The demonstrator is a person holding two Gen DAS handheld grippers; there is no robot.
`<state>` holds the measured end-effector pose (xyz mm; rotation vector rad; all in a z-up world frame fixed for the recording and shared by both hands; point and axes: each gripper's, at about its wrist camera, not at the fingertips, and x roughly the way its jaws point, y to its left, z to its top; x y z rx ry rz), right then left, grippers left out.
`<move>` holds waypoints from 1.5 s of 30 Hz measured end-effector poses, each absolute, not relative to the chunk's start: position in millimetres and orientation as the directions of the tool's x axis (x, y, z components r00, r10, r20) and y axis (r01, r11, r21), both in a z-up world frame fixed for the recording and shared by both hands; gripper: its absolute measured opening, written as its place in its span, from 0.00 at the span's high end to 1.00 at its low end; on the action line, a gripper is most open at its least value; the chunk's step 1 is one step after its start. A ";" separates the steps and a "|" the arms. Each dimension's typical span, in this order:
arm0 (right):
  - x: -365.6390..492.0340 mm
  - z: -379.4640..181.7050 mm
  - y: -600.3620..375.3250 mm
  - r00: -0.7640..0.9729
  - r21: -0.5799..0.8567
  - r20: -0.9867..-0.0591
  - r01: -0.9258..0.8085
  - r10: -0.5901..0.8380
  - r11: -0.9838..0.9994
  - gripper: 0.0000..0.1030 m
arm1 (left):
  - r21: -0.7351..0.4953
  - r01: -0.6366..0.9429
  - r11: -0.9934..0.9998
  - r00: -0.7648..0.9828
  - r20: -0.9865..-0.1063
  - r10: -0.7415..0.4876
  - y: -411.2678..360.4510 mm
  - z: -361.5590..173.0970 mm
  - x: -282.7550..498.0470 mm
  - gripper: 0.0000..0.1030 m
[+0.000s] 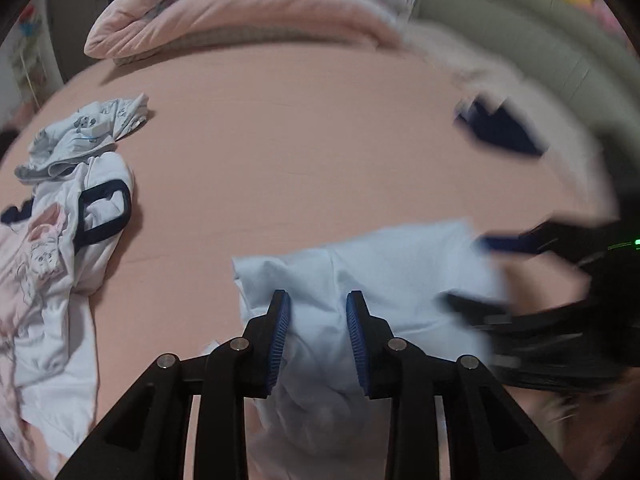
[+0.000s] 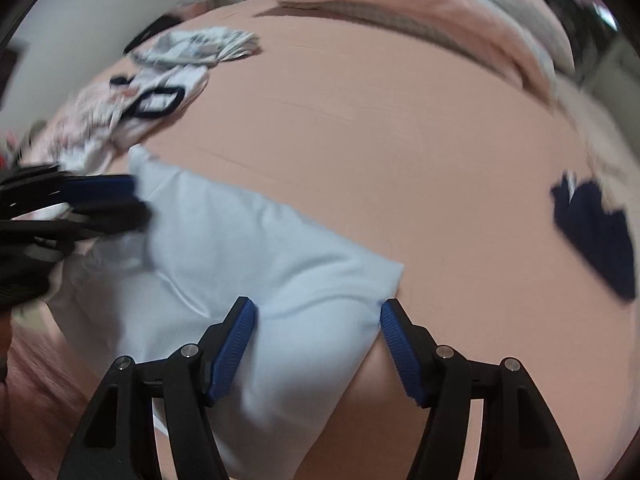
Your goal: Fold clothes
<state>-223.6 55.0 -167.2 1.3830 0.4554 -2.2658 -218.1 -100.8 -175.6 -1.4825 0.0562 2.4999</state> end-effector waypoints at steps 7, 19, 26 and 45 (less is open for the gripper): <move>-235.4 -148.1 99.5 -0.380 0.056 -0.890 0.461 -0.254 -0.886 0.30 | -0.169 -0.025 -0.985 -0.496 -0.853 0.158 -147.5 -162.6 -218.4 0.46; -242.3 -167.2 83.8 -0.359 0.034 -0.907 0.461 -0.222 -0.887 0.29 | -0.083 0.008 -0.997 -0.449 -0.891 0.070 -149.0 -163.3 -214.0 0.62; -251.1 -142.6 58.7 -0.439 0.014 -0.863 0.473 -0.249 -0.881 0.29 | -0.197 -0.123 -0.973 -0.480 -0.846 0.232 -114.6 -137.6 -211.0 0.61; -236.6 -201.5 126.7 -0.193 0.489 -0.832 0.188 -0.520 -0.852 0.27 | -0.391 0.082 -0.917 -0.382 -0.862 0.333 -86.5 -176.3 -182.4 0.39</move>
